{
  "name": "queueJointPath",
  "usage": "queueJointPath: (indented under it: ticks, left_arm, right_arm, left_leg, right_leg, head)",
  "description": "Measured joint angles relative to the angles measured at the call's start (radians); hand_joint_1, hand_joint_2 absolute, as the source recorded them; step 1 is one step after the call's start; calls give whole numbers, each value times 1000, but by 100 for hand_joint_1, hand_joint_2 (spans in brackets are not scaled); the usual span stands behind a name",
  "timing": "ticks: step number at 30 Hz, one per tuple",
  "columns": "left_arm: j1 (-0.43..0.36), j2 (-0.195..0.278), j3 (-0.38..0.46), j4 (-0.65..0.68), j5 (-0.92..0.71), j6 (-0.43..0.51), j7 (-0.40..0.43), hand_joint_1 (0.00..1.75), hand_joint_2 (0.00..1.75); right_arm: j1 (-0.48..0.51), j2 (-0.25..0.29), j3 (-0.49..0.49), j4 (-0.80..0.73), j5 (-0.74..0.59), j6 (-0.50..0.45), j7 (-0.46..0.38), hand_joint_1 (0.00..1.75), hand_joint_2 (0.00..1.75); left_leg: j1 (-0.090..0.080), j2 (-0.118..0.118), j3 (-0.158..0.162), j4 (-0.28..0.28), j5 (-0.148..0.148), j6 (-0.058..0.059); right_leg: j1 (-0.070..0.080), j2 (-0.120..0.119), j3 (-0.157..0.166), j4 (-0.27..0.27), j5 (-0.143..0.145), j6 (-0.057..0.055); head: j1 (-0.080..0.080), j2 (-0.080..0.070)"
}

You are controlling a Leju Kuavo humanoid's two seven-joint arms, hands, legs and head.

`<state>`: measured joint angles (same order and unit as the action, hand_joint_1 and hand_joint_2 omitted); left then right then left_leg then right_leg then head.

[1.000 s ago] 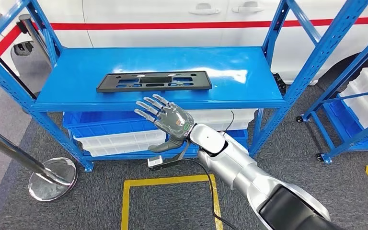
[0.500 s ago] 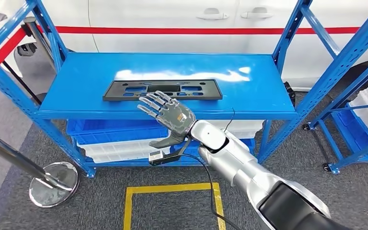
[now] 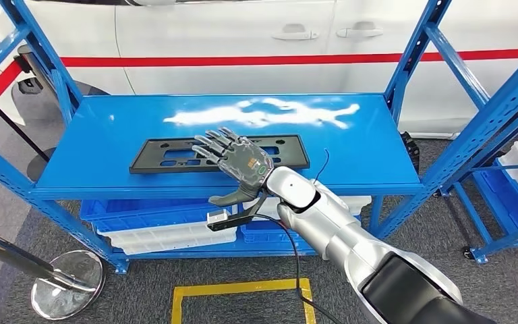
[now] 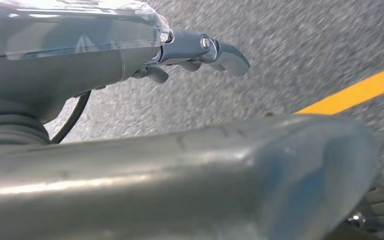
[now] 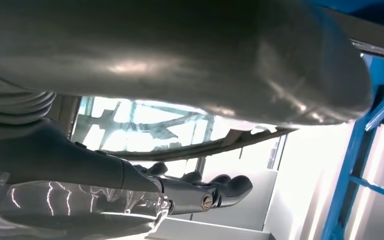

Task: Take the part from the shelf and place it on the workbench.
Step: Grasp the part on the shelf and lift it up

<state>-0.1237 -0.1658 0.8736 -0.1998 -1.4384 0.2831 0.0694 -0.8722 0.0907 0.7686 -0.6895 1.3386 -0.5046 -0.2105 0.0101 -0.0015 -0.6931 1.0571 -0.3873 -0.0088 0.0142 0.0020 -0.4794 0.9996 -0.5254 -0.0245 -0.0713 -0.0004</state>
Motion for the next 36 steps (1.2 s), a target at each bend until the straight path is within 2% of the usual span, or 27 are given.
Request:
queueJointPath:
  ticks: [1,3,4,5,6,7,8,9,10,11,12,15,16,17,19,21,24,25,26,27,29,30,31,33,34,36]
  left_arm:
    - [-1,0,0,0,0,0,0,0,0]
    - [-3,0,0,0,0,0,0,0,0]
    - [-3,0,0,0,0,0,0,0,0]
    - [-2,0,0,0,0,1,-1,0,0]
    - [-2,0,0,0,0,1,-2,0,0]
    - [-3,0,0,0,0,1,-3,0,0]
    - [-3,0,0,0,0,1,-6,0,0]
    - [-3,0,0,0,0,0,-9,0,0]
    - [-3,0,0,0,1,-1,-13,0,0]
    - [-3,0,0,0,2,-3,-16,0,0]
    - [-3,1,0,0,2,-4,-20,0,0]
    - [-3,-1,0,1,6,-9,-27,0,0]
    - [-4,-2,0,2,6,-11,-28,0,0]
    - [-4,-3,0,2,6,-12,-29,0,0]
    - [-6,-3,0,2,5,-14,-29,0,0]
    - [-7,-3,0,2,4,-15,-29,0,0]
    - [-6,-3,0,2,3,-17,-29,0,0]
    - [-5,-3,0,2,2,-17,-28,0,0]
    - [-4,-3,0,2,2,-17,-28,0,0]
    - [-4,-3,0,2,1,-17,-28,0,0]
    - [-5,-2,0,2,0,-17,-28,0,0]
    - [-6,-1,0,2,0,-18,-28,0,0]
    - [-8,-1,0,2,-1,-18,-28,0,0]
    - [-9,-1,0,2,-2,-20,-28,0,0]
    - [-9,-1,0,2,-3,-20,-28,0,0]
    - [-11,-1,0,2,-3,-21,-28,0,0]
  right_arm:
    - [-2,2,0,2,0,1,-1,0,0]
    - [-6,6,-1,4,-1,3,-2,0,0]
    - [-8,8,-2,4,-1,4,-2,0,0]
    - [-9,9,-2,4,-1,5,-3,0,0]
    - [-10,9,-2,6,-2,7,-3,0,0]
    - [-9,8,-2,8,-2,10,-3,0,0]
    - [-7,8,-2,10,-3,13,-3,0,0]
    - [-4,8,-2,13,-4,16,-4,0,44]
    - [-2,8,-2,16,-5,19,-4,0,87]
    - [0,8,-2,19,-6,22,-5,0,131]
    - [1,7,-2,22,-5,25,-4,0,175]
    - [0,7,-2,34,28,31,22,0,175]
    - [-1,7,-1,39,54,32,42,0,175]
    - [-2,6,1,46,85,34,67,0,175]
    - [-10,5,10,64,157,48,117,0,175]
    - [-21,6,23,85,204,71,148,0,175]
    - [-29,7,36,117,225,96,160,0,175]
    - [-30,7,43,128,227,113,162,0,175]
    - [-32,7,53,140,229,139,163,0,175]
    - [-35,7,65,153,230,168,164,0,175]
    - [-46,8,89,174,231,219,163,0,175]
    - [-53,8,99,184,231,238,163,0,175]
    - [-62,8,107,193,231,255,163,0,175]
    - [-78,7,122,214,231,292,162,0,175]
    - [-86,7,126,223,230,314,159,0,175]
    - [-100,8,133,240,222,368,151,0,175]
  left_leg:
    - [-2,1,0,-23,30,8]
    - [-6,0,6,-29,27,26]
    - [-5,-1,14,-34,24,32]
    - [-4,-1,24,-40,21,36]
    - [-2,-2,35,-45,16,39]
    - [-2,-2,46,-49,10,41]
    - [-2,-3,55,-51,3,41]
    - [-2,-4,66,-51,-6,41]
    - [-2,-6,78,-52,-16,41]
    - [-3,-8,91,-52,-26,41]
    - [-3,-9,106,-52,-36,40]
    - [-7,-13,139,-51,-65,33]
    - [-7,-15,145,-52,-71,28]
    - [-7,-16,148,-49,-74,22]
    - [-6,-16,152,-41,-81,11]
    - [-4,-12,134,9,-112,4]
    - [-1,-9,35,193,-199,-6]
    - [0,-9,8,233,-210,-9]
    - [1,-8,0,232,-198,-11]
    - [2,-7,10,195,-168,-13]
    - [4,-5,61,62,-88,-13]
    - [4,-5,80,11,-71,-8]
    - [3,-5,91,-19,-60,-1]
    - [-1,-6,94,-29,-62,16]
    - [1,-5,97,-30,-52,22]
    - [3,-4,99,-34,-45,32]
  right_leg:
    - [1,0,4,1,-9,6]
    - [1,1,2,8,-10,18]
    - [0,1,-9,32,-1,23]
    - [-2,1,-32,72,10,28]
    - [-4,1,-71,131,15,33]
    - [-7,1,-120,197,5,38]
    - [-10,1,-166,250,-22,42]
    - [-13,1,-207,286,-56,46]
    - [-15,1,-233,293,-82,48]
    - [-17,1,-244,272,-84,49]
    - [-18,1,-241,226,-57,48]
    - [-11,3,-201,41,118,29]
    - [-6,4,-194,9,153,22]
    - [-3,4,-191,-3,165,16]
    - [-4,3,-179,-11,166,7]
    - [-7,2,-165,-16,163,-3]
    - [-6,0,-158,-16,155,-12]
    - [-5,0,-157,-14,153,-13]
    - [-5,0,-157,-12,150,-12]
    - [-6,1,-156,-8,147,-11]
    - [-7,3,-155,3,139,-5]
    - [-6,4,-157,8,136,-1]
    - [-5,4,-160,13,134,4]
    - [-3,5,-163,17,133,14]
    - [-4,5,-162,19,130,19]
    - [-7,4,-175,57,100,31]
  head:
    - [0,0]
    - [0,0]
    - [0,0]
    - [0,0]
    - [0,0]
    - [0,0]
    - [0,0]
    - [0,0]
    - [0,0]
    - [0,0]
    - [0,0]
    - [0,0]
    - [0,0]
    - [0,0]
    - [0,0]
    - [0,0]
    - [0,0]
    - [0,0]
    - [0,0]
    - [0,0]
    - [0,0]
    - [0,0]
    - [0,0]
    - [0,0]
    - [0,0]
    - [1,0]
